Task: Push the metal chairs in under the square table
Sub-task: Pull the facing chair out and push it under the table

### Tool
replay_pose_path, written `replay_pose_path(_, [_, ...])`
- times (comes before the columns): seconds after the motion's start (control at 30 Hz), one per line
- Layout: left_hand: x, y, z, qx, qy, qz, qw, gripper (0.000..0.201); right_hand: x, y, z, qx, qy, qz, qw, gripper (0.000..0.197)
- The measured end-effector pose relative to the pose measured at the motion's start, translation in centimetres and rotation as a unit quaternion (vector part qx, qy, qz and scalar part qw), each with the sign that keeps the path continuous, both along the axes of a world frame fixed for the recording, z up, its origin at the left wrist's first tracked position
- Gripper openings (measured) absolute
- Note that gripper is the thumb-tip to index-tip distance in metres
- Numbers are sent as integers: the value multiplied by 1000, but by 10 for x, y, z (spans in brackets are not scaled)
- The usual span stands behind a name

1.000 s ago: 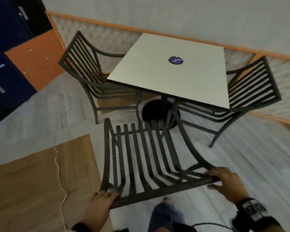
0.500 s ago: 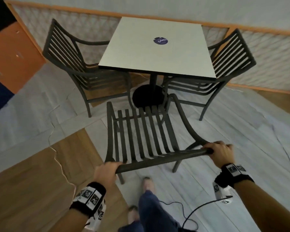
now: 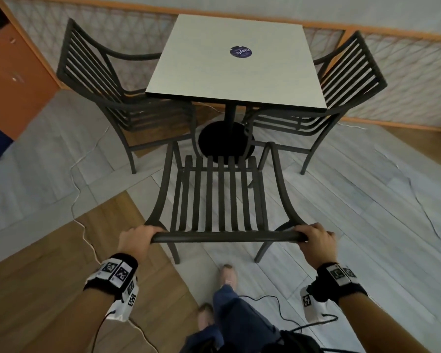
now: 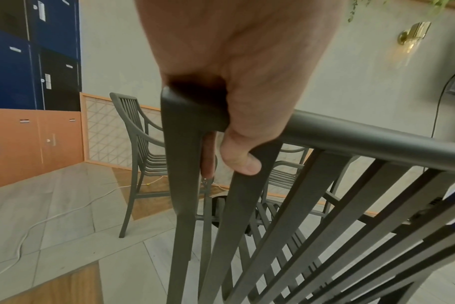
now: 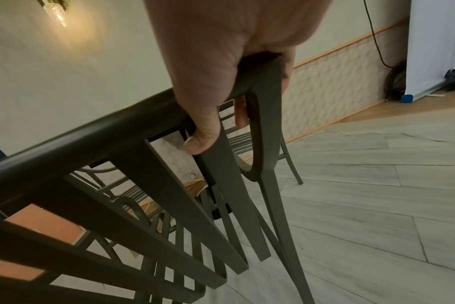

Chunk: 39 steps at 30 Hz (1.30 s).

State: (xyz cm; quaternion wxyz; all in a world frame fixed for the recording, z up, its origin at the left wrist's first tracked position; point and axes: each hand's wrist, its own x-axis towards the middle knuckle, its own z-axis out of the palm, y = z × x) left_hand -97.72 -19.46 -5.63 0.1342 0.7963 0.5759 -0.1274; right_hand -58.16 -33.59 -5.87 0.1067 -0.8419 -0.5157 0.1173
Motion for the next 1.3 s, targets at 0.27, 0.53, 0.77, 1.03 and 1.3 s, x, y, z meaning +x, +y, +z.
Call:
replay_pose_path(0.27, [24,56,-2,-3,9,-4,1000,49,32,55,-14,-30,-6,6,1000,27])
replay_pose_path(0.53, [42,117,-6,0,-1,-10,1000,43,53,107,-13,-39,1,5,999,16])
replay_pose_path(0.77, [57,167,-11,12,-9,-1,1000,32,64,148,-15,-35,-3,4,999,16])
replay_pose_path(1.03, [66,187,-16,31,-30,-2,999,31,75,167,-16,-32,-28,18,999,20])
replay_pose_path(1.3, [63,187,-10,18,-89,-12,996,20,50,196,-10,-118,-14,119,986,10])
